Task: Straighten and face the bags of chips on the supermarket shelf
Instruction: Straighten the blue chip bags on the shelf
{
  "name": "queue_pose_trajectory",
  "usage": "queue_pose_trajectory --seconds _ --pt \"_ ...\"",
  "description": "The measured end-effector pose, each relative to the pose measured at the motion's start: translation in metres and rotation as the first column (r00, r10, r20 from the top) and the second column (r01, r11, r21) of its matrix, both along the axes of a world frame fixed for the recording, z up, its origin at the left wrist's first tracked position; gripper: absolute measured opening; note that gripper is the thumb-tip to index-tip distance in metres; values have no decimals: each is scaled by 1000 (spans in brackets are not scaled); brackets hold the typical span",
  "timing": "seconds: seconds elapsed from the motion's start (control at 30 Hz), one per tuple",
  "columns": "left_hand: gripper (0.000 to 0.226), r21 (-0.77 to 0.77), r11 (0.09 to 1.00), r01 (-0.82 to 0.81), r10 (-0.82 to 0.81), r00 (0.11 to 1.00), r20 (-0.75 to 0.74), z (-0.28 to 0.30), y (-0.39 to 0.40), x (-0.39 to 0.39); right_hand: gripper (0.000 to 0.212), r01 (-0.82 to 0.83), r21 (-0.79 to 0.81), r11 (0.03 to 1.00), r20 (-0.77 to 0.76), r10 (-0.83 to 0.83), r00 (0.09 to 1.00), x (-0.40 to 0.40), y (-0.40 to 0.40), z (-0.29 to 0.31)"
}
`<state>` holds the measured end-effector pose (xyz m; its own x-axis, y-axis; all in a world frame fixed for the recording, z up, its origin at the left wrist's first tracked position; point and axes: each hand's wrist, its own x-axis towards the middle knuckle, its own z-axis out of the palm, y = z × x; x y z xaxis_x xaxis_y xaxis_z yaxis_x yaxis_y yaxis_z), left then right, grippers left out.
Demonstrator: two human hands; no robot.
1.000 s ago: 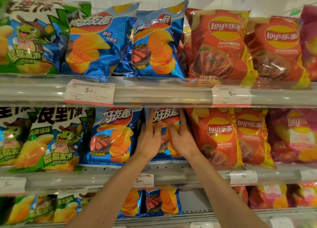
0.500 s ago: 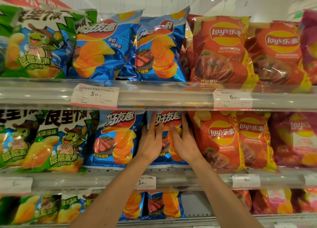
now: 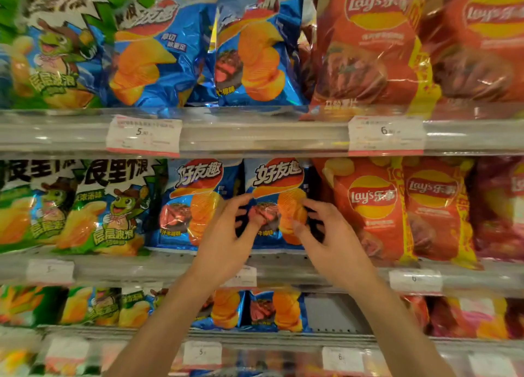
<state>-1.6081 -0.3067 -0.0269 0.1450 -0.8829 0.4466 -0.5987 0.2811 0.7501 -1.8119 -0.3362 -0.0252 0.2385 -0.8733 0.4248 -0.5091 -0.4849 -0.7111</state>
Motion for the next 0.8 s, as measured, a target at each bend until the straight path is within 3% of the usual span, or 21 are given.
queue_pose_trajectory --seconds 0.13,0.33,0.53,0.8 --pt "31 64 998 -3 3 1000 -10 0 38 0 40 -61 -59 996 -6 60 998 -15 20 -6" --pt "29 97 994 -55 61 996 -66 -18 74 12 28 -136 143 980 106 122 987 -19 52 -24" --pt "26 54 999 8 2 986 -168 -25 76 53 15 23 160 987 110 -41 993 5 70 -38" --pt "22 -6 993 116 -115 972 -205 -10 69 139 37 216 79 973 103 -224 969 85 93 -15"
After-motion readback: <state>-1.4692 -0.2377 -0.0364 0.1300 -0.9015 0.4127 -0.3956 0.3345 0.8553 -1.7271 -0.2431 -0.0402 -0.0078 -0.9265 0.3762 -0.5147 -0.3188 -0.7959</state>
